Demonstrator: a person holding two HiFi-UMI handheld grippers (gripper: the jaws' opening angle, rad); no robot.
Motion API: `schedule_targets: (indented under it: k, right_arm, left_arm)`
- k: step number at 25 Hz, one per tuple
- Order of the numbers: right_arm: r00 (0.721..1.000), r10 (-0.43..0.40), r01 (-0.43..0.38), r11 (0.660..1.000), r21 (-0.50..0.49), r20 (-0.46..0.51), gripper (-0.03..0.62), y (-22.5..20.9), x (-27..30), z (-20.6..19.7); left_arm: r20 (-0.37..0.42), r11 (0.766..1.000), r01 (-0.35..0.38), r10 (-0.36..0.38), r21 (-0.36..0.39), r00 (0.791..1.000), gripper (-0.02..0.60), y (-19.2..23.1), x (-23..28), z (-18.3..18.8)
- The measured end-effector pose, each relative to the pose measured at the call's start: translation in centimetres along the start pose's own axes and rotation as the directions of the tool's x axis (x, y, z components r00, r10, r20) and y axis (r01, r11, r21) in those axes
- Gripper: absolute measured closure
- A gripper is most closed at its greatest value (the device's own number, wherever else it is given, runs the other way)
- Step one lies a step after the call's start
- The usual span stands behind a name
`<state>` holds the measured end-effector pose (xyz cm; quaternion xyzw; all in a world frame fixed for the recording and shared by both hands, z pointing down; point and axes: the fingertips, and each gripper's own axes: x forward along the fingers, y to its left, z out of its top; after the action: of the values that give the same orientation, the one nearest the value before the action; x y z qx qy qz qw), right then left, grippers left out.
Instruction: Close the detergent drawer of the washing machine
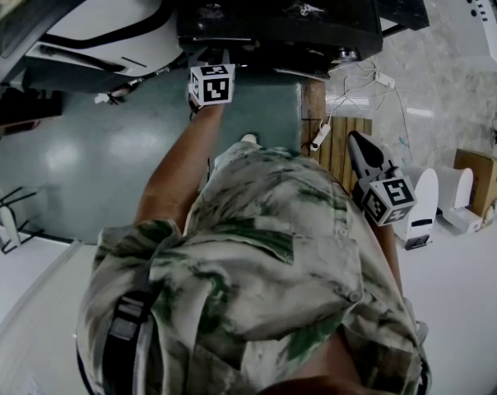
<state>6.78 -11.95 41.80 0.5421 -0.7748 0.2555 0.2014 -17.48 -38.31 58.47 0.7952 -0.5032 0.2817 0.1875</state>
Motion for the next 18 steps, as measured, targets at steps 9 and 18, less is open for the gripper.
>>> schedule_targets:
  k: [9, 18]
  right_arm:
    - [1.0, -0.002, 0.002, 1.0, 0.011, -0.006, 0.565, -0.2, 0.9, 0.2]
    - [1.0, 0.004, -0.004, 1.0, 0.02, -0.008, 0.565, -0.1, 2.0, 0.5]
  left_arm:
    - [0.0, 1.0, 0.003, -0.003, 0.003, 1.0, 0.437, 0.1, 0.7, 0.4]
    - [-0.006, 1.0, 0.002, -0.002, 0.006, 1.0, 0.439, 0.3, 1.1, 0.6]
